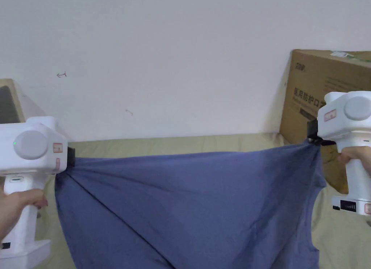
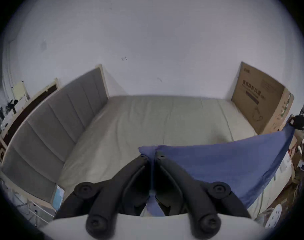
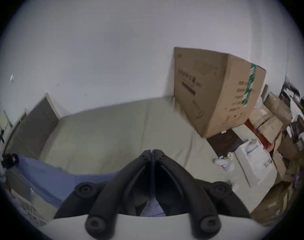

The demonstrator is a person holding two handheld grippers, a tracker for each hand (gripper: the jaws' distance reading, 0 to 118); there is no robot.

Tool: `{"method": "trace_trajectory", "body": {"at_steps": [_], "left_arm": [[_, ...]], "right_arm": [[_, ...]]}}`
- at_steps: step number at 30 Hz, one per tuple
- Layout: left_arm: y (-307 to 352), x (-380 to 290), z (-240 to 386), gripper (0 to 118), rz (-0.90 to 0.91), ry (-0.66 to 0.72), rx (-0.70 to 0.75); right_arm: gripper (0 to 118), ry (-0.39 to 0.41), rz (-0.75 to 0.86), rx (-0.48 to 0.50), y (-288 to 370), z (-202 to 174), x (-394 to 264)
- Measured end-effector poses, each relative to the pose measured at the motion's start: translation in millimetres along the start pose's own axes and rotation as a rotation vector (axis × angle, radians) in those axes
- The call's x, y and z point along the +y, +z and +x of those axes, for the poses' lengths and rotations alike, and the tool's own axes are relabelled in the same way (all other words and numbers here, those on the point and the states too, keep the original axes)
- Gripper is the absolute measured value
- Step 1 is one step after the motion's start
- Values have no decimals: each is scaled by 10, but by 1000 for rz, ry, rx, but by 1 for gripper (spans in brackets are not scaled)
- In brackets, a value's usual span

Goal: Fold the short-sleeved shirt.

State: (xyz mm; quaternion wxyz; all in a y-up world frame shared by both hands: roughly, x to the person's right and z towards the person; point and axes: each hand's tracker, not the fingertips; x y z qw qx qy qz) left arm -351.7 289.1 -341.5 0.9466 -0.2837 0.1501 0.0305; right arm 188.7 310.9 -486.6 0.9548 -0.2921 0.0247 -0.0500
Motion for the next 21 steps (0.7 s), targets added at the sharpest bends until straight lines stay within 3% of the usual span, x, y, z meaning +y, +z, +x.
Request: {"method": "trace_trajectory", "body": {"at_steps": [2, 6, 9, 11, 16, 21], "left_arm": [[185, 135, -81, 3, 38, 26, -24], [487, 336, -70, 3, 114, -9, -26], [547, 495, -45, 3, 141, -19, -2], [517, 641, -26, 3, 149, -19, 14], [366, 1075, 49, 3, 207, -84, 76], [128, 1691, 40, 3, 253, -53, 115]], "right_arm": [[3, -45, 47, 32, 185, 55, 124], [3, -1, 93, -2, 406, -59, 261], [3, -32, 117, 10, 436, -116, 376], [3, -70, 130, 27, 422, -157, 510], [3, -65, 174, 11, 333, -358, 1004], [3, -66, 266, 20, 354, -628, 1662]]}}
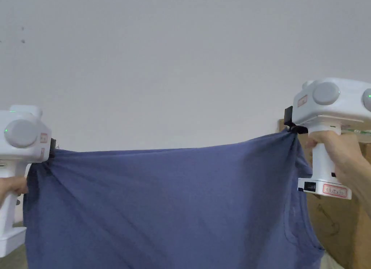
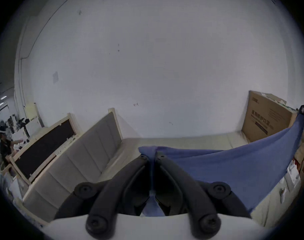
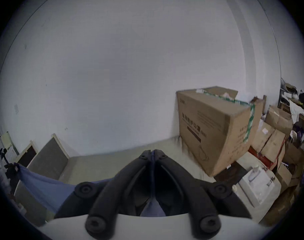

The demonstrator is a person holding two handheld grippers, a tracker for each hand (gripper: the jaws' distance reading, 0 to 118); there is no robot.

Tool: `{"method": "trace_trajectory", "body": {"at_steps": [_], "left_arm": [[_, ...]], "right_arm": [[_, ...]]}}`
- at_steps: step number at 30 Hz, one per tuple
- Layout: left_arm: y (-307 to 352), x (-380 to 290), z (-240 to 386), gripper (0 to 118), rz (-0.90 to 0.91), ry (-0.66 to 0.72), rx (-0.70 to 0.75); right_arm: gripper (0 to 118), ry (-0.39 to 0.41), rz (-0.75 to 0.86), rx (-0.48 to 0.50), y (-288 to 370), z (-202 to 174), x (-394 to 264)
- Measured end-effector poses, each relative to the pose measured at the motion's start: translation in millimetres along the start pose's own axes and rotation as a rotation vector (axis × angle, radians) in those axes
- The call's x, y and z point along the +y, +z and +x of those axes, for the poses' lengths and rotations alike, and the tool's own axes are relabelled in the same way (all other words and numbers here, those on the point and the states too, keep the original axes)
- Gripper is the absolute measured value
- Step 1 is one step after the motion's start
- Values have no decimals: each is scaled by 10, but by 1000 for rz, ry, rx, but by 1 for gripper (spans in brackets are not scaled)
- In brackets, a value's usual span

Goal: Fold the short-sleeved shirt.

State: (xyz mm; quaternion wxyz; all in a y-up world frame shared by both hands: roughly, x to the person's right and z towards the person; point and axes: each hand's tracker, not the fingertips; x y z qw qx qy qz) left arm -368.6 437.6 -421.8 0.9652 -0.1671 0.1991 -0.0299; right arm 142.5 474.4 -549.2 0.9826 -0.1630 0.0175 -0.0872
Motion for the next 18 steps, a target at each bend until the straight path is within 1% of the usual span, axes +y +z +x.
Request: {"method": "trace_trajectory", "body": {"at_steps": [5, 7, 9, 11, 13, 15, 18], "left_arm": [[-240, 628, -39, 3, 87, 50, 21], [-290, 848, -48, 3, 132, 64, 41], [-315, 975, -58, 3, 193, 62, 63], [-386, 1036, -70, 3, 205, 63, 60], [-472, 1050, -73, 3, 211, 79, 65], [-558, 967, -71, 3, 204, 86, 61], [-738, 743, -27, 3, 196, 54, 64]], "right_arm": [[3, 18, 83, -10, -97, -254, 613], [3, -14, 131, 15, -79, -301, 807], [3, -6, 145, 16, -74, -356, 936], [3, 19, 166, 6, -78, -417, 1012], [3, 23, 171, 5, -98, -456, 1018], [3, 25, 171, 8, -164, -475, 962], [3, 37, 145, 2, -334, -472, 789]]}}
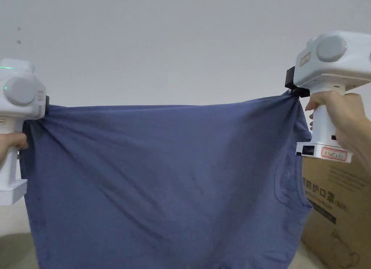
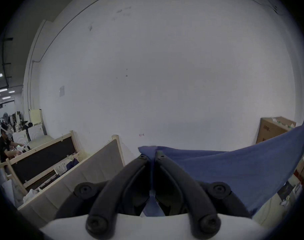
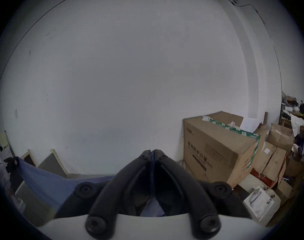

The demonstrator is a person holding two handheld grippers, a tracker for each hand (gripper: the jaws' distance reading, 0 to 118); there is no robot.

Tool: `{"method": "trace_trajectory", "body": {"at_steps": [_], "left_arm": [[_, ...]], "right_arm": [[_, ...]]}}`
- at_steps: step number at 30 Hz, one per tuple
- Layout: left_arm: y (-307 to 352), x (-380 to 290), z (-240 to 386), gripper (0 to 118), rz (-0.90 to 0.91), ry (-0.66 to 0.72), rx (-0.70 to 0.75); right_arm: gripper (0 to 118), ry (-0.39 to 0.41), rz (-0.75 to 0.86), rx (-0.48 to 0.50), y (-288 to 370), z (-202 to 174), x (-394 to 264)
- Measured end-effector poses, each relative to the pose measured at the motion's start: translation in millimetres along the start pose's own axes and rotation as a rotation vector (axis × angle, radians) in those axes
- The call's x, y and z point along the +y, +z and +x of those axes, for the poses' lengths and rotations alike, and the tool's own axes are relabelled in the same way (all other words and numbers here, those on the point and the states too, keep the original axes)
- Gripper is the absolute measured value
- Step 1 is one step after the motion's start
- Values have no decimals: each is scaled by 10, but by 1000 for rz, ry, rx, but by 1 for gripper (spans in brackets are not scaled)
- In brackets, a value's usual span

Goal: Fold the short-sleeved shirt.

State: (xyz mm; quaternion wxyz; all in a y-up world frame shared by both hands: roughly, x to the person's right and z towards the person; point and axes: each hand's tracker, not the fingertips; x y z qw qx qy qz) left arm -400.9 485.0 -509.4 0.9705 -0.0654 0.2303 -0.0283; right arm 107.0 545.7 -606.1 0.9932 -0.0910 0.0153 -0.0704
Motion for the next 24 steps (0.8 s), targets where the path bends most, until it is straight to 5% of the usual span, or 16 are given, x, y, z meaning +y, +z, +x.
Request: {"method": "trace_trajectory", "body": {"at_steps": [7, 15, 24], "left_arm": [[-424, -965, 169, 3, -115, -33, -20], [-1040, -3075, 572, 3, -524, -169, -19], [-919, -4661, 526, 3, -842, -133, -37]], "right_arm": [[3, 53, -195, -38, -670, 67, -983], [3, 71, -551, -64, -1582, 205, -2920], [3, 65, -854, -109, -1605, 615, -4578]]}}
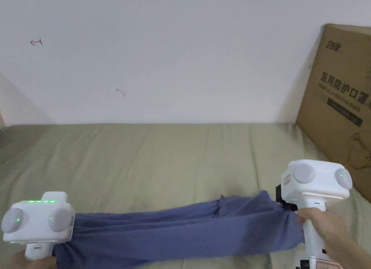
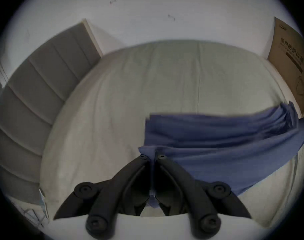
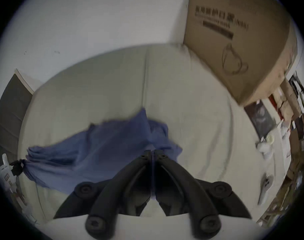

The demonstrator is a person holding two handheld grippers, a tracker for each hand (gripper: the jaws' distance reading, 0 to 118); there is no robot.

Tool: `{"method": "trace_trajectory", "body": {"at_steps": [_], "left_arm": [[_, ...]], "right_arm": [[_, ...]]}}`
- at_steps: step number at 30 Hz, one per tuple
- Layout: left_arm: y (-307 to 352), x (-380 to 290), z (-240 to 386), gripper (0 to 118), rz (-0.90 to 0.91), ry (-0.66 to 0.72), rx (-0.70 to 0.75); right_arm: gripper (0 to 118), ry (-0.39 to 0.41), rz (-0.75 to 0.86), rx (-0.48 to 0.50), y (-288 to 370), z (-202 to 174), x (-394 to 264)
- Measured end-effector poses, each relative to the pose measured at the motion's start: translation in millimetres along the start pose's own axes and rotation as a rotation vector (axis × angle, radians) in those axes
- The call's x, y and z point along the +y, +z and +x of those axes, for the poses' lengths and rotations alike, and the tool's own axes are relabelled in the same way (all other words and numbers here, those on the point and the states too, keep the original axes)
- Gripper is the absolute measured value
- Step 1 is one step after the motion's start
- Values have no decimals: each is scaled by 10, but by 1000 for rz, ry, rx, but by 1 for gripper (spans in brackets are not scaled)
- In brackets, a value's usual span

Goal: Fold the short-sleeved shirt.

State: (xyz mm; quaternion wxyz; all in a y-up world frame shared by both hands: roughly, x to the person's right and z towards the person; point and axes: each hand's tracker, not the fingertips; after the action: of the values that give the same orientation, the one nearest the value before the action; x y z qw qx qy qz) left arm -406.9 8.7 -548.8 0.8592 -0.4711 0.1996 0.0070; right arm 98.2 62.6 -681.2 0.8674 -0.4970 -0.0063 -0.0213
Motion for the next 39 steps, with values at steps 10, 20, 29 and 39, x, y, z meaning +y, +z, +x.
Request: {"method": "trace_trajectory", "body": {"at_steps": [10, 20, 29, 39], "left_arm": [[867, -952, -354, 3, 58, 15, -52], [1885, -2668, -823, 3, 19, -37, -76], [2252, -3473, -926, 3, 12, -94, -39], [2449, -3493, -1028, 96, 71, -46, -44]], "right_arm": [[3, -3, -8, 55, 529, 531, -1174], [3, 30, -59, 75, 1406, 1052, -3097], [3, 9, -109, 74, 1865, 1096, -4070], [98, 80, 4, -30, 2061, 1004, -4059]]}}
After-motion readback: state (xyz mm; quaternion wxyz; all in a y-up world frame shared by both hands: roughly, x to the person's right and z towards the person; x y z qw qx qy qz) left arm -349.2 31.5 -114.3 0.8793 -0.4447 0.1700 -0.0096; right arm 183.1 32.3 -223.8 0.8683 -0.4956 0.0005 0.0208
